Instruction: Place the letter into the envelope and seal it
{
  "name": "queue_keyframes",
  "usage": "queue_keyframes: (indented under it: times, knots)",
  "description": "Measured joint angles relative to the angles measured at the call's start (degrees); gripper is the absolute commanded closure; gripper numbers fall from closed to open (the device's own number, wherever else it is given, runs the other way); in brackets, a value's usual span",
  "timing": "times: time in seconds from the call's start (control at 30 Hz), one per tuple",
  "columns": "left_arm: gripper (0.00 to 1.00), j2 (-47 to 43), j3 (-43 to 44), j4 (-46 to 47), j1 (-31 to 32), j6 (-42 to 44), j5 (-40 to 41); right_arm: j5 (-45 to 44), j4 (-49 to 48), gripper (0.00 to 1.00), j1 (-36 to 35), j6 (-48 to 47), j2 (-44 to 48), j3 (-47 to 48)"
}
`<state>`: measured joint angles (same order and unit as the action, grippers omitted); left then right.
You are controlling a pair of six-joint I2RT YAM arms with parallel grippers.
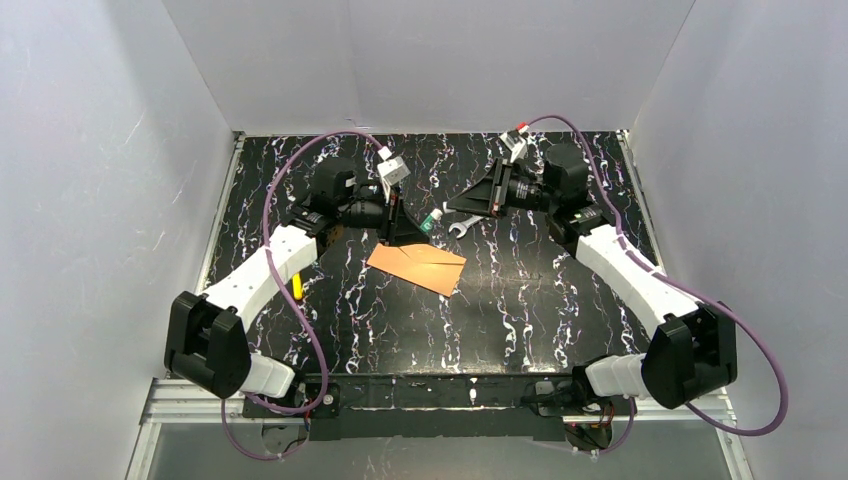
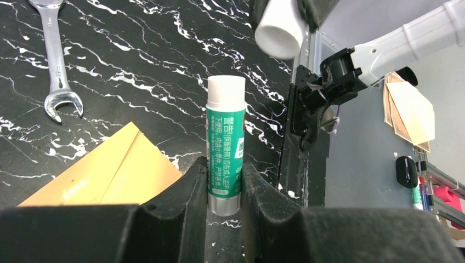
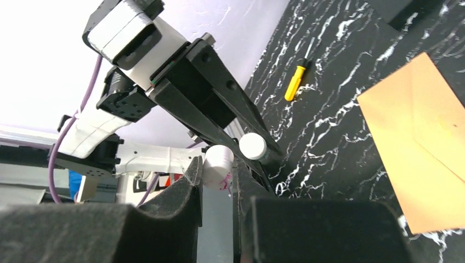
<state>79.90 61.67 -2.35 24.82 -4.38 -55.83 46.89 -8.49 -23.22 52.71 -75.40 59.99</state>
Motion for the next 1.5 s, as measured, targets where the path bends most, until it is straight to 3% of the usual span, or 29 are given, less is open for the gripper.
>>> queue_keyframes:
  times: [0.13,0.57,1.0,1.3,1.5]
  knots:
    - [1.00,-0.17,-0.28,2.43,0.63,-2.14,0.04,-0.22,-2.58,0.99,-1.81,1.99,-0.98,0.00]
    - [1.00,-3.30,-2.93,4.87,0.81,-4.70,5.81,-5.22,2.99,0.99,-2.73,-1.92,-1.38,0.24]
    - [1.00,-3.30,-2.93,4.87,0.81,-5.70,2.97,-5.44,-6.01,0.99,-4.22,3.87,-2.69,0.20]
    - [1.00,-3.30,-2.93,4.04,0.83,-5.31,3.56,-6.12,-2.78,0.99,-4.28,0.87,-2.91,1.44]
    - [1.00,-3.63,-3.06,3.54,0.87,-5.18,9.03,-8.39,1.27,0.99,-4.28,-1.05,-2.29,1.79]
